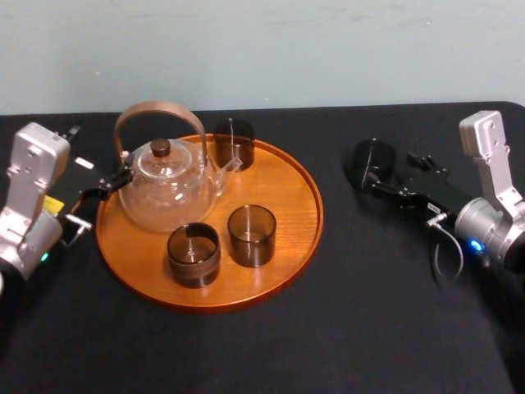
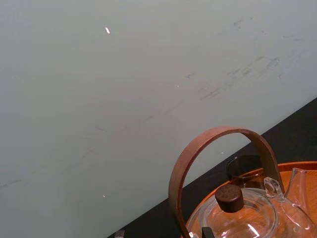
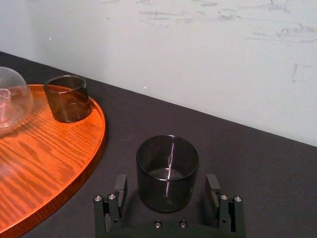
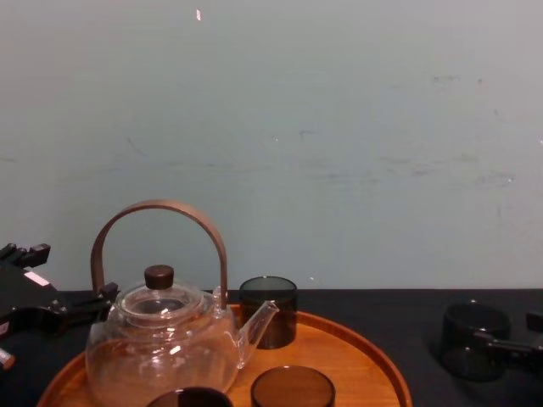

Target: Pick up the glass from the table and place it on the tray.

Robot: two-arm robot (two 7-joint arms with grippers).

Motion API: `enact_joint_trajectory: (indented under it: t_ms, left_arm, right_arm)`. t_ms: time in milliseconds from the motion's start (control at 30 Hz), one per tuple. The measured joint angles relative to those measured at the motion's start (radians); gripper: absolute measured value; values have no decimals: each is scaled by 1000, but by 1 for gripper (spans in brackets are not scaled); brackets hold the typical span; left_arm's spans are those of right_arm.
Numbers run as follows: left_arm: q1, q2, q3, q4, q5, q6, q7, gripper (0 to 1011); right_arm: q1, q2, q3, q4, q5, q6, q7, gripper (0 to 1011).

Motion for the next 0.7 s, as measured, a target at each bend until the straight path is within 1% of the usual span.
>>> enact_joint_trajectory:
  t_ms: [300,467,700]
  left_arm:
    - [0,0,0,0,0,0,0,1009]
    - [0,0,0,0,0,0,0,1009]
    - [0,0,0,0,0,0,0,1010]
  right_arm:
    - [53,-18,-7,75,0,13,14,1002]
    - [76,-25,-12,105,-2,17,19,1002]
    - [83,-26,-15,112,-2,23,26,1002]
